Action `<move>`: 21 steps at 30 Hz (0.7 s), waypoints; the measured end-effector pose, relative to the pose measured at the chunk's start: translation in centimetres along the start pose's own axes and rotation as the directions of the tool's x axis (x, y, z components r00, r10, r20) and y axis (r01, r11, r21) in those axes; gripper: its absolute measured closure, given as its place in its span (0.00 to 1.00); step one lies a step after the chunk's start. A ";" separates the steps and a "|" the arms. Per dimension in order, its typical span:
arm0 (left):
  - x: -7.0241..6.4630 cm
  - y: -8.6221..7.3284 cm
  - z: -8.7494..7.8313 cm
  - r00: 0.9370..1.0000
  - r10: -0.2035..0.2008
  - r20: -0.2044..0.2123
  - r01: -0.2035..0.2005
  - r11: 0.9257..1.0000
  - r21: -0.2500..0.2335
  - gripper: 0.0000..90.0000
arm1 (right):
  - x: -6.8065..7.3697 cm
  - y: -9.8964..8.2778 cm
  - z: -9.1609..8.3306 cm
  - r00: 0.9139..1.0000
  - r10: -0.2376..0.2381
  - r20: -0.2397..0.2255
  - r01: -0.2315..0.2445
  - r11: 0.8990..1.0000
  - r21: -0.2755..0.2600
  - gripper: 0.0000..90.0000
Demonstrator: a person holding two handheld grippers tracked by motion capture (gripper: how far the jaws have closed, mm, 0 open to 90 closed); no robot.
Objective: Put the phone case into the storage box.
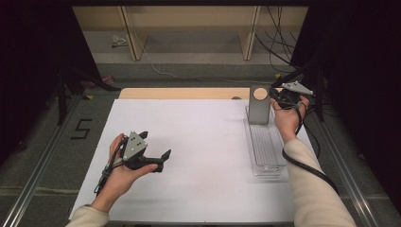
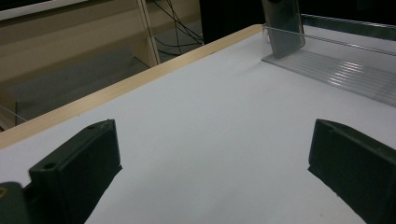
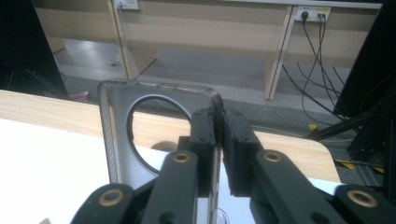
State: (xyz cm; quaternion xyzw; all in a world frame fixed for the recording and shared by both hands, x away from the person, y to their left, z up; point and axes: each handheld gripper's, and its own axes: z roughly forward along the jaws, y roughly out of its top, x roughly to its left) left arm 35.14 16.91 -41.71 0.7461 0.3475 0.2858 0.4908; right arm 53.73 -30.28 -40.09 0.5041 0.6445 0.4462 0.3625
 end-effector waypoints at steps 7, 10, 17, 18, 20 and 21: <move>0.0 0.0 0.0 1.000 0.000 0.000 0.000 1.000 0.000 0.02 | 0.0 0.0 0.4 1.000 -0.006 -0.007 0.007 1.000 0.013 0.75; 0.0 0.0 0.0 1.000 0.000 0.000 0.000 1.000 0.000 0.02 | 0.0 -0.1 0.5 1.000 -0.007 -0.009 0.007 1.000 0.019 0.69; 0.0 0.0 0.0 1.000 -0.001 0.000 0.001 1.000 0.001 0.02 | 0.0 0.0 0.6 1.000 -0.003 -0.013 0.004 1.000 0.021 0.59; 0.0 0.0 0.0 1.000 -0.002 0.000 0.002 1.000 0.000 0.02 | 0.0 0.0 0.6 1.000 0.001 -0.014 -0.001 1.000 0.022 0.57; 0.0 0.0 0.0 1.000 0.000 -0.001 0.000 1.000 0.000 0.02 | -0.1 0.0 0.5 1.000 0.011 -0.018 -0.011 1.000 0.027 0.53; 0.0 0.0 0.0 1.000 -0.001 0.000 0.001 1.000 0.000 0.02 | -0.1 0.0 0.4 1.000 0.017 -0.018 -0.016 0.999 0.029 0.51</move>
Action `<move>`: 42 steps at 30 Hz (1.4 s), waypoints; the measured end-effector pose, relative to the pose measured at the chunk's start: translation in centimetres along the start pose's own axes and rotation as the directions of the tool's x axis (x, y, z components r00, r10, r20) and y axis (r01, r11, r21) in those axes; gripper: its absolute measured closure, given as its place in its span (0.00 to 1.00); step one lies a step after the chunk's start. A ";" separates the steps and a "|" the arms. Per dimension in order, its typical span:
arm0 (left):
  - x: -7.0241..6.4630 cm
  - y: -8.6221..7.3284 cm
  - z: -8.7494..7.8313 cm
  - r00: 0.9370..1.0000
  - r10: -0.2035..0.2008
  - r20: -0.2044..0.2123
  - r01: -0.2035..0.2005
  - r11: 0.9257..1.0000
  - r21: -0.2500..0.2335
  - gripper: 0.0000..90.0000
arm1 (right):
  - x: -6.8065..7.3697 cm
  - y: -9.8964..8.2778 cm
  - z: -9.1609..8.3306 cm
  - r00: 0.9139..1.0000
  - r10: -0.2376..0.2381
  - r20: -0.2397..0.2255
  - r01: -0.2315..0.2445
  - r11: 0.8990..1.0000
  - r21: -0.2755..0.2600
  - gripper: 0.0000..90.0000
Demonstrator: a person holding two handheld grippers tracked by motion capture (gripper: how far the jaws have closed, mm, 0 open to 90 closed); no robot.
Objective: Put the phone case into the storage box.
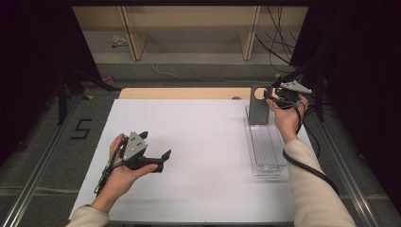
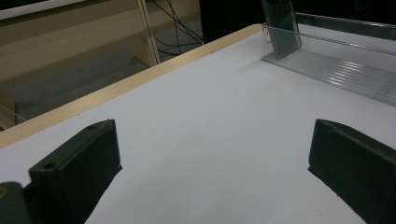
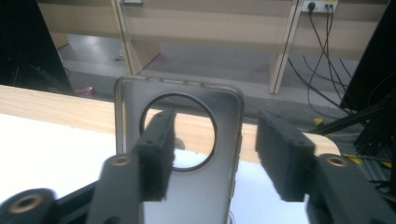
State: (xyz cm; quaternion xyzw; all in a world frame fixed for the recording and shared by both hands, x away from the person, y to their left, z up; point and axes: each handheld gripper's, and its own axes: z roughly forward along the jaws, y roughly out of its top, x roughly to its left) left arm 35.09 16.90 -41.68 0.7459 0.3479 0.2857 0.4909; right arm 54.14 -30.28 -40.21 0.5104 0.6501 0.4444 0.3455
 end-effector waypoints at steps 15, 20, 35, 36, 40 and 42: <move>0.0 0.0 -0.1 1.000 -0.009 0.007 0.009 1.000 -0.001 0.02 | -0.1 -0.1 -1.5 0.999 -0.009 -0.038 0.010 1.000 0.028 0.31; 0.0 0.0 0.0 1.000 -0.009 0.007 0.009 1.000 0.000 0.02 | -0.5 -0.2 -2.0 0.999 -0.004 -0.042 0.005 1.000 0.027 0.30; 0.0 -0.1 0.0 1.000 -0.010 0.010 0.010 1.000 0.004 0.02 | -0.5 -0.6 -2.9 0.998 0.007 -0.057 -0.005 1.000 0.031 0.28; 0.0 -0.1 0.0 1.000 -0.010 0.010 0.010 1.000 0.003 0.02 | -0.4 -0.6 -2.9 0.998 0.006 -0.056 -0.004 1.000 0.030 0.28; 0.0 -0.1 0.0 1.000 -0.011 0.011 0.011 1.000 0.004 0.02 | -0.2 -0.6 -3.3 0.998 -0.005 -0.059 0.007 1.000 0.029 0.28; 0.0 -0.1 0.0 1.000 -0.010 0.011 0.010 1.000 0.005 0.02 | 0.0 -0.7 -3.5 0.998 -0.009 -0.061 0.011 0.999 0.031 0.27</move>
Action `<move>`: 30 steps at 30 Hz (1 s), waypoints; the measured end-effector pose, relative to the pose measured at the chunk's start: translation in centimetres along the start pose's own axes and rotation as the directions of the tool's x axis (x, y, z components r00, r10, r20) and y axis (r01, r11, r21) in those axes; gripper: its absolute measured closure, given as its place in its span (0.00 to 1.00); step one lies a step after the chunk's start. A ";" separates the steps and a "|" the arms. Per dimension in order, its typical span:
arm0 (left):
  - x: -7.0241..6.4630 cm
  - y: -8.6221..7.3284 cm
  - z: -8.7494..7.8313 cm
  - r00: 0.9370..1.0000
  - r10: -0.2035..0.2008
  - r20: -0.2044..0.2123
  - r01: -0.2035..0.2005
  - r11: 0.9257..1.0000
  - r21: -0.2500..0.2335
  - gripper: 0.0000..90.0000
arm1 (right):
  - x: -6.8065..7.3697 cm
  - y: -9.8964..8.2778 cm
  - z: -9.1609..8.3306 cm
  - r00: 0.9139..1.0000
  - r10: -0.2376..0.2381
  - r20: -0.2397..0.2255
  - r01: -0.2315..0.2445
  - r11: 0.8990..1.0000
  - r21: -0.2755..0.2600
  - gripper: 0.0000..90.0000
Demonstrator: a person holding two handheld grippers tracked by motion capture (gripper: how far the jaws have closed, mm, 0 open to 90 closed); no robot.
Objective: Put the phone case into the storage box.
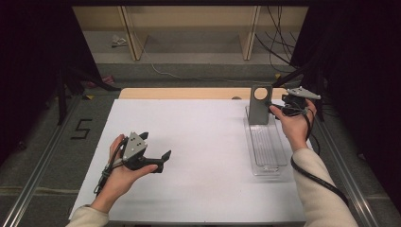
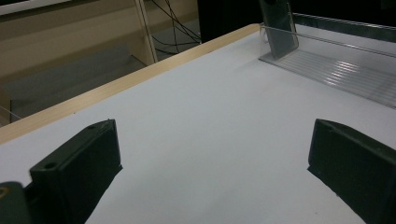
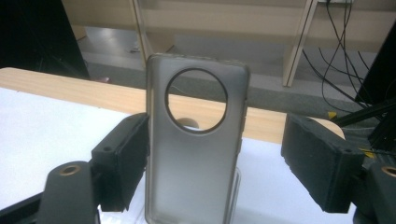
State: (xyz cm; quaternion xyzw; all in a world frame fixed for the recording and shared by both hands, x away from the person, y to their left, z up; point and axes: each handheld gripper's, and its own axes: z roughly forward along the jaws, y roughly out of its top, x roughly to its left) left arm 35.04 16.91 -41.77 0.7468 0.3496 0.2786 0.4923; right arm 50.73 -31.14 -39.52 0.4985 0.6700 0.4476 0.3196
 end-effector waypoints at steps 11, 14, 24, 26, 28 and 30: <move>0.0 0.0 0.0 1.000 0.001 0.003 -0.001 1.000 0.000 0.02 | 0.6 -0.1 -1.2 1.000 -0.021 -0.009 0.021 1.000 -0.002 0.27; 0.0 0.0 0.0 1.000 0.001 0.001 -0.001 1.000 -0.001 0.02 | 0.7 -0.1 -1.5 1.000 -0.022 -0.010 0.022 1.000 -0.004 0.27; 0.0 0.1 0.0 1.000 0.001 0.000 -0.001 1.000 0.000 0.02 | 1.3 -0.1 -2.5 0.999 -0.048 -0.023 0.048 0.999 -0.008 0.26; 0.0 0.1 -0.1 1.000 0.001 -0.001 -0.001 1.000 0.000 0.02 | 1.5 -0.2 -2.7 0.998 -0.054 -0.027 0.054 0.999 -0.009 0.26; 0.0 0.1 -0.1 1.000 0.001 0.000 -0.001 1.000 0.001 0.02 | 1.8 -0.2 -2.8 0.998 -0.060 -0.031 0.060 0.998 -0.008 0.26; 0.0 0.1 -0.1 1.000 0.000 0.001 0.000 1.000 0.001 0.02 | 1.9 -0.2 -3.0 0.997 -0.065 -0.034 0.065 0.998 -0.011 0.26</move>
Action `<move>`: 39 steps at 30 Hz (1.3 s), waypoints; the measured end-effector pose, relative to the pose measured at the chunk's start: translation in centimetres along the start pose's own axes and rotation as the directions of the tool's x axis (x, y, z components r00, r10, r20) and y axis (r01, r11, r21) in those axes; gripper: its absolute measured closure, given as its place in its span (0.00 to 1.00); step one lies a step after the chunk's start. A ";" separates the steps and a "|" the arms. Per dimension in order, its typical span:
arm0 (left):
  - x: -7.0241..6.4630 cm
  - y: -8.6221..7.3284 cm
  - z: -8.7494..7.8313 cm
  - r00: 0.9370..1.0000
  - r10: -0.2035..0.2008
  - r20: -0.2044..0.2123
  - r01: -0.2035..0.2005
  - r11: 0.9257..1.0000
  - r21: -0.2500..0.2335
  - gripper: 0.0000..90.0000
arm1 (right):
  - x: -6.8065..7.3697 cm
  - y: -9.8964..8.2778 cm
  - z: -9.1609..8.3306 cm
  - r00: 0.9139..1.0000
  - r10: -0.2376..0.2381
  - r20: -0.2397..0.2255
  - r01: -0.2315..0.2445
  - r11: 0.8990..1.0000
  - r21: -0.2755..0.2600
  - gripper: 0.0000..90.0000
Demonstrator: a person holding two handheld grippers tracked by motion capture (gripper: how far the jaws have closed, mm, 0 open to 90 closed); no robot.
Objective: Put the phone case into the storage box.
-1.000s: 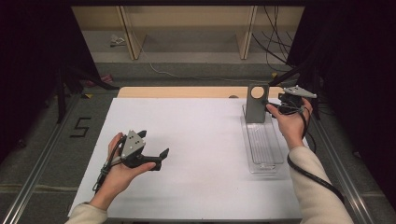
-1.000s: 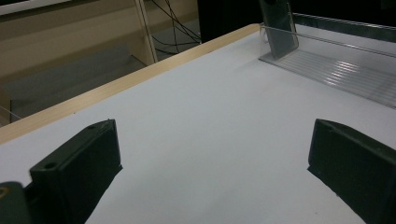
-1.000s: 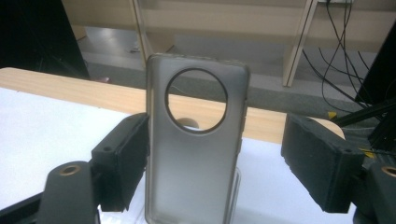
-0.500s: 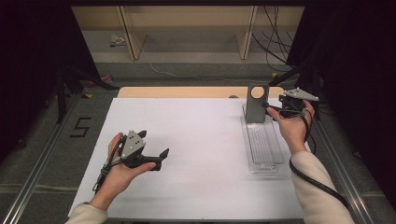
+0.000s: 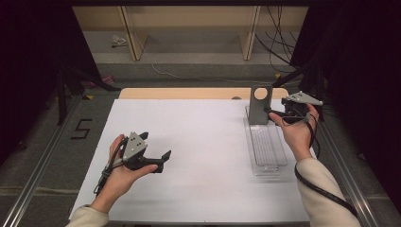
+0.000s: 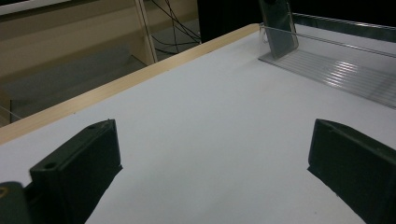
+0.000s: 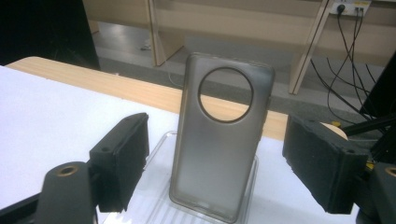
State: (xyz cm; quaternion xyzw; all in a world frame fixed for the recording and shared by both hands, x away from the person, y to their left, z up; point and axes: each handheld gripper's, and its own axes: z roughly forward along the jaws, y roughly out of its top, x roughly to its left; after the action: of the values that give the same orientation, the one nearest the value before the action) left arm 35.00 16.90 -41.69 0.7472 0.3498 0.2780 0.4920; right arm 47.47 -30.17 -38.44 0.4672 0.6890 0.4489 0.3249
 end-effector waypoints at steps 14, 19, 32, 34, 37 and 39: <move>0.1 0.0 0.0 1.000 -0.002 -0.001 0.002 1.000 0.002 0.02 | 1.2 -0.1 -1.1 0.999 -0.028 -0.036 0.028 1.000 -0.001 0.26; 0.1 0.0 0.0 1.000 0.002 0.001 -0.002 1.000 0.002 0.02 | 1.5 -0.4 -1.4 0.998 -0.044 -0.044 0.044 0.999 0.004 0.26; 0.0 0.0 -0.1 1.000 0.000 0.002 0.000 1.000 0.003 0.02 | 2.0 -0.7 -2.5 0.996 -0.070 -0.062 0.070 0.998 -0.003 0.26; 0.0 0.1 -0.1 1.000 -0.001 0.003 0.001 1.000 0.003 0.02 | 2.2 -0.7 -2.6 0.995 -0.070 -0.068 0.070 0.998 -0.005 0.26; 0.0 0.1 -0.1 1.000 -0.002 0.005 0.002 1.000 0.003 0.02 | 2.4 -0.8 -2.8 0.995 -0.069 -0.079 0.069 0.998 -0.005 0.26; -0.1 0.1 -0.1 1.000 -0.001 0.006 0.001 1.000 0.002 0.02 | 2.5 -0.8 -2.9 0.994 -0.074 -0.083 0.073 0.997 -0.006 0.26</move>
State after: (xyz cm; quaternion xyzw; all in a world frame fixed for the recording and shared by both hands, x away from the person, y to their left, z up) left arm 34.86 16.89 -41.58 0.7483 0.3493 0.2751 0.4923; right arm 43.79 -28.84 -38.14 0.4220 0.7180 0.4566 0.3128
